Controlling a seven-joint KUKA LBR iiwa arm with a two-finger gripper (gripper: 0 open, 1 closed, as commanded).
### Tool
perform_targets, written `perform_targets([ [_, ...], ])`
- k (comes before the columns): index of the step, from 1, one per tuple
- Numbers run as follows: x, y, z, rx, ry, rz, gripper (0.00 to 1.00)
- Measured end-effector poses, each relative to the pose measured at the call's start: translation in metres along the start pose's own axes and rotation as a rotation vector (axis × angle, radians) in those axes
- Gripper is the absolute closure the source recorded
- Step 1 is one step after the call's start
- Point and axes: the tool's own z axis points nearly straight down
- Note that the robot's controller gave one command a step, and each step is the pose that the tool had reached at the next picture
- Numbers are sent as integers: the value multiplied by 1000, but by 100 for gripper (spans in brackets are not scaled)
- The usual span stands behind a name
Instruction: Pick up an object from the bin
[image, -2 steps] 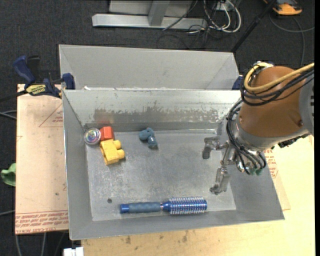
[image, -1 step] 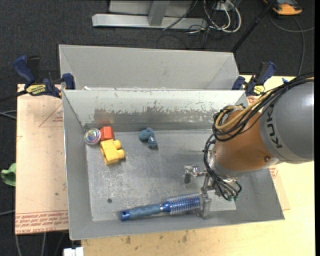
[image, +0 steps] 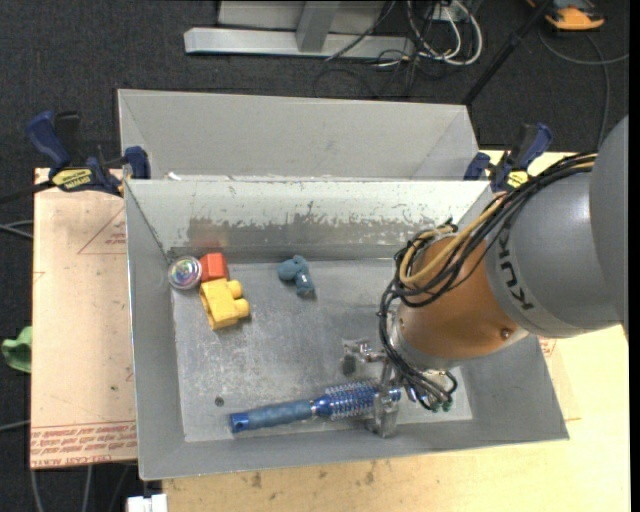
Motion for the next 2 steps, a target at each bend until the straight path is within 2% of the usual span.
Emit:
perform_targets([
  [1,5,0,3,-3,18,3,100],
  [2,-31,-23,-174,0,9,69,100],
])
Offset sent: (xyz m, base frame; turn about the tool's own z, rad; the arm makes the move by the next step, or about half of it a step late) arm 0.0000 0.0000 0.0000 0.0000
